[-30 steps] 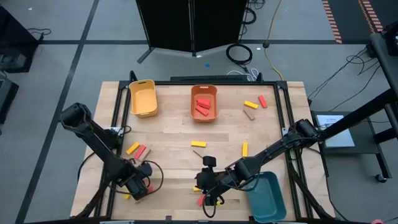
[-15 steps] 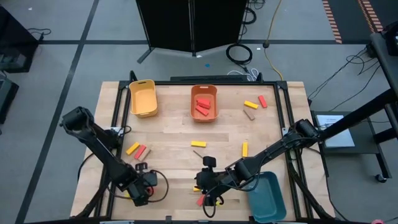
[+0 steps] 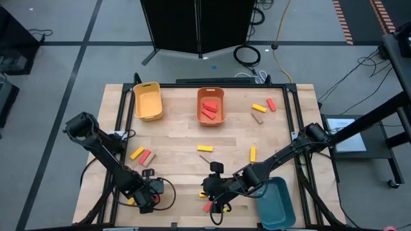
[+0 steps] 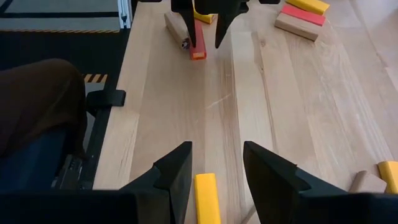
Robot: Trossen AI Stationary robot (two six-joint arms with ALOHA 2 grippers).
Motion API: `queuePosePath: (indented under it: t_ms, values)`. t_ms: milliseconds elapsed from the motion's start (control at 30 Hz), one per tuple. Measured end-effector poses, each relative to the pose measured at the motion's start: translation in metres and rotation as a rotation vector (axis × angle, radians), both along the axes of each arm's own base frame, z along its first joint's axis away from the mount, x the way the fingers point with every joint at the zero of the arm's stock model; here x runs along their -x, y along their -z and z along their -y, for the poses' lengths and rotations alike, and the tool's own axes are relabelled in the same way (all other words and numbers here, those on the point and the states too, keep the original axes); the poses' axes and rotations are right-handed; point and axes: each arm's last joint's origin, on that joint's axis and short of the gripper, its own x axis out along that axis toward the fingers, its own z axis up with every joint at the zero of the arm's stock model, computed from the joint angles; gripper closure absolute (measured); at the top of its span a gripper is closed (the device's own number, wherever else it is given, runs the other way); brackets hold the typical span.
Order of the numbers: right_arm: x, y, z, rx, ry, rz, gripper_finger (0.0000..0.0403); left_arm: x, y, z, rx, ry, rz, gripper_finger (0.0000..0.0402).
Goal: Sort blocks
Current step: Put the orange block into the orange bin
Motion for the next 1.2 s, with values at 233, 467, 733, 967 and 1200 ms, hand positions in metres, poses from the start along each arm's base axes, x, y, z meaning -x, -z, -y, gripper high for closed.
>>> queuePosePath:
  t_ms: [233, 467, 733, 967, 1200]
  values:
    - [0.000, 0.000, -0.001, -0.001, 0.003, 0.001, 0.0266, -0.004, 0.000, -0.012, -0.057, -0.044, -0.028, 0.0240]
    - [0.001, 0.000, -0.001, -0.005, 0.007, 0.000, 0.0266, -0.016, -0.020, -0.001, 0.015, -0.019, 0.012, 0.0240]
    - [0.001, 0.002, -0.002, -0.012, 0.013, -0.009, 0.0266, -0.016, -0.033, 0.009, 0.045, 0.008, 0.033, 0.0240]
    - [-0.001, 0.012, -0.007, -0.004, 0.006, -0.020, 0.0266, -0.012, -0.033, 0.013, 0.006, 0.011, 0.083, 0.0240]
    - [-0.002, 0.012, -0.008, 0.001, -0.005, -0.010, 0.0266, -0.012, -0.022, 0.017, -0.050, 0.014, 0.088, 0.0240]
